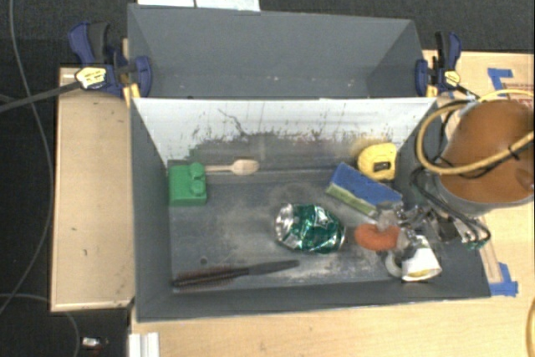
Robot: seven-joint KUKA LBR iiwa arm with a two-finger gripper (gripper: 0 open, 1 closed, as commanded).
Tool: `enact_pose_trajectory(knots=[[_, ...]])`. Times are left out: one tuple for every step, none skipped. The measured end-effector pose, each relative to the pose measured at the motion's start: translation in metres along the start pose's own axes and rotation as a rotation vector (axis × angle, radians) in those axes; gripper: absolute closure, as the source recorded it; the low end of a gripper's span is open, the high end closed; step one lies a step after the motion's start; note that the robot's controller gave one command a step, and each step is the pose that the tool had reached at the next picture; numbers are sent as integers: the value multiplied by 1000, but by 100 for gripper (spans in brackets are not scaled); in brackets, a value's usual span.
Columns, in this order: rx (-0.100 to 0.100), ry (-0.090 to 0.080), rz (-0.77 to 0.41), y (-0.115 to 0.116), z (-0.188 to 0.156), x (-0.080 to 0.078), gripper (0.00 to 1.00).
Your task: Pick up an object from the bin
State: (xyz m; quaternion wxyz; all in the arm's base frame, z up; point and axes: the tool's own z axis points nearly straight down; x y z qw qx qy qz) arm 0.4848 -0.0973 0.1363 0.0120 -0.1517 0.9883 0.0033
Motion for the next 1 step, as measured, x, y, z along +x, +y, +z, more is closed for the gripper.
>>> enact_pose_trajectory(knots=[[4,-7,32,-25,-73,-15,100]])
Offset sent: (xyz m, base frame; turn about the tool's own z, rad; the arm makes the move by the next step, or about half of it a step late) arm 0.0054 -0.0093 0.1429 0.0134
